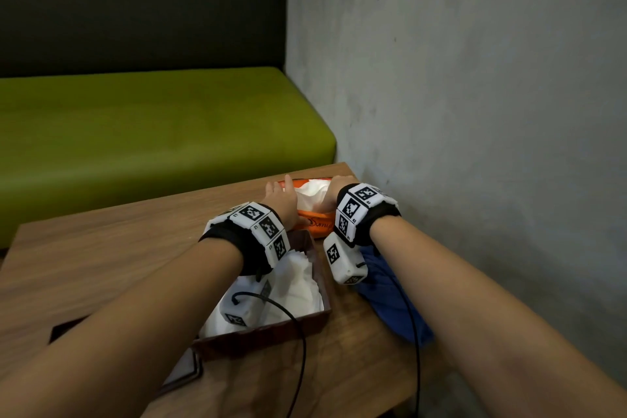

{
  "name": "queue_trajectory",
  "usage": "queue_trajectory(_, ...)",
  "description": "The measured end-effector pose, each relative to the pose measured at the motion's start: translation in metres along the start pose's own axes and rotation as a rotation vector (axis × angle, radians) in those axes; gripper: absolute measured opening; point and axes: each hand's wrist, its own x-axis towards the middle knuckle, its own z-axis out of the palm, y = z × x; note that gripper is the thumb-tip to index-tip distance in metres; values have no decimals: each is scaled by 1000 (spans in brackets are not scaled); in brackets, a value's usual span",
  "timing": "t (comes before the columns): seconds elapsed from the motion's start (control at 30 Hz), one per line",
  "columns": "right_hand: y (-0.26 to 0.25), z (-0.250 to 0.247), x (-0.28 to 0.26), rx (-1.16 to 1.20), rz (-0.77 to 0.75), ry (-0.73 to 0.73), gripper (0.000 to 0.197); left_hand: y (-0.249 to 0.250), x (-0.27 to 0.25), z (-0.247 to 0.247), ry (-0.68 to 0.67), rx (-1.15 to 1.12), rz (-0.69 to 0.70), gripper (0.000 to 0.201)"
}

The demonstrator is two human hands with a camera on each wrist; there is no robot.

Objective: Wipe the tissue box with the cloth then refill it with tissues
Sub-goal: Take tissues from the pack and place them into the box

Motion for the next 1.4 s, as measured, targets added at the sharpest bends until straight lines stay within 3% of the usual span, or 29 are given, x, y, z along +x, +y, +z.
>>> queue_trajectory(0.13,9,0,1,12,-90,-39,69,-4,1,0,10,-37,18,106)
queue_trajectory(0.3,8,-1,9,109,7,-39,70,-3,2,0,13,-22,20,106)
queue_trajectory(0.47,15,-3,5,208,-39,10,75,-2,1,-4,-3,14,-21,110)
queue_trajectory(0.57,15,-6,-2,267,-90,26,65,-2,-1,-5,12,36,-34,111)
queue_trajectory(0.7,15,-5,-14,241,-173,225,43,-6,4,-4,8,-8,-50,118)
queue_trajectory(0.83,9,-1,-21,11,-220,393,36,-9,4,-5,10,-49,-72,120)
queue_trajectory(0.97,8,0,-21,16,-225,352,43,-8,1,-7,25,-66,-65,116)
queue_trajectory(1.07,7,-4,-27,28,-328,347,31,-8,4,-6,31,-58,-77,122)
queue_trajectory(1.17,5,0,-28,131,-416,332,27,-7,3,-6,28,-33,-69,126)
queue_trajectory(1.3,13,5,-21,322,-423,331,44,-9,0,-13,66,-154,-113,128)
queue_trajectory(1.4,19,1,-27,493,-360,336,32,-12,1,-17,52,-201,-135,121)
